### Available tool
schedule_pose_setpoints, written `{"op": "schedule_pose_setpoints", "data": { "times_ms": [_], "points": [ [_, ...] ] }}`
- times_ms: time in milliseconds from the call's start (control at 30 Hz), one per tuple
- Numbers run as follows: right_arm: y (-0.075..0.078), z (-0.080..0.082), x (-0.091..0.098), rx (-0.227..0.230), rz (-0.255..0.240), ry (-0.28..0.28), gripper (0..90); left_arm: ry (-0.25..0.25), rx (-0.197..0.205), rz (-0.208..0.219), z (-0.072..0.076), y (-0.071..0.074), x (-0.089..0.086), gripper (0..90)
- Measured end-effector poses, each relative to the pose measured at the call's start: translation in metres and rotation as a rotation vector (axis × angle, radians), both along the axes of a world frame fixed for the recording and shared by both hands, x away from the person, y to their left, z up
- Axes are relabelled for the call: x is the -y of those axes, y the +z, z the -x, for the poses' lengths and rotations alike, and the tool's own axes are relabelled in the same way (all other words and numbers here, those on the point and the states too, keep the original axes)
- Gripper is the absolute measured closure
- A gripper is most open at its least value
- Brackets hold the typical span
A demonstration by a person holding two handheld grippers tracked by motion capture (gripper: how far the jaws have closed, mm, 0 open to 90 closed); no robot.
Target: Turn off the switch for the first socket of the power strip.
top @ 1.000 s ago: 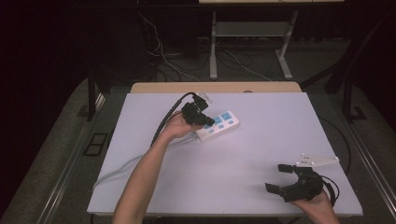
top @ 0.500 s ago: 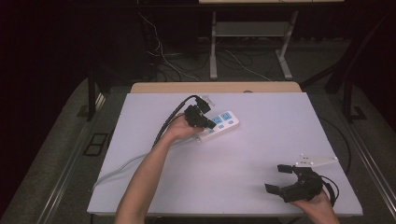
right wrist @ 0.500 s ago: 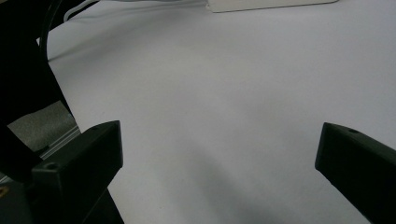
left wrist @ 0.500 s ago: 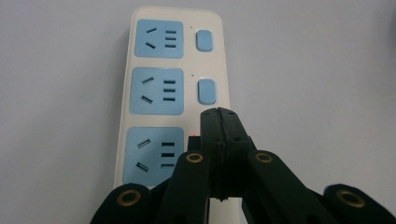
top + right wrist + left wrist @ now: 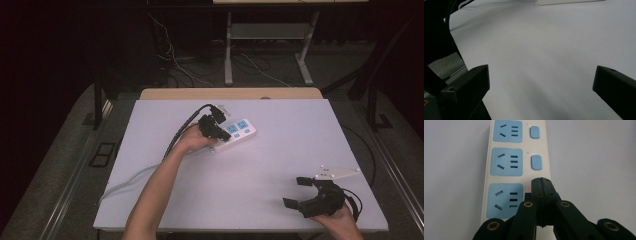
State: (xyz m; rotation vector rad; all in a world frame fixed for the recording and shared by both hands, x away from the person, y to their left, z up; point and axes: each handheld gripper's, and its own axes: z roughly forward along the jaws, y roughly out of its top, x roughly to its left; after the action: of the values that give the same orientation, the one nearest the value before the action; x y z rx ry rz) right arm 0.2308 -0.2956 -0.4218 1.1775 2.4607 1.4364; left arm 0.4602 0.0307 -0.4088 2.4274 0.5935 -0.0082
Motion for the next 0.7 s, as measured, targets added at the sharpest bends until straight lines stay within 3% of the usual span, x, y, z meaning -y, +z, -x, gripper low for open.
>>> {"op": "schedule_pose_setpoints", "data": {
  "times_ms": [133,333,467,700],
  "points": [
    [0.001,0.0,0.002,0.001,-0.003,-0.009,0.6,0.006,-0.007,0.016,0.0,-0.001,-0.002,89.7],
    [0.001,0.0,0.003,0.004,-0.005,-0.015,0.6,0.043,-0.023,0.095,0.001,-0.008,-0.011,90.0],
    [0.001,0.0,0.003,0.006,-0.005,-0.017,0.6,0.059,-0.03,0.103,0.001,-0.01,-0.013,90.0],
    [0.002,0.001,0.005,0.01,-0.01,-0.029,0.6,0.058,-0.005,0.077,0.003,-0.007,-0.009,90.0]
  ]
}}
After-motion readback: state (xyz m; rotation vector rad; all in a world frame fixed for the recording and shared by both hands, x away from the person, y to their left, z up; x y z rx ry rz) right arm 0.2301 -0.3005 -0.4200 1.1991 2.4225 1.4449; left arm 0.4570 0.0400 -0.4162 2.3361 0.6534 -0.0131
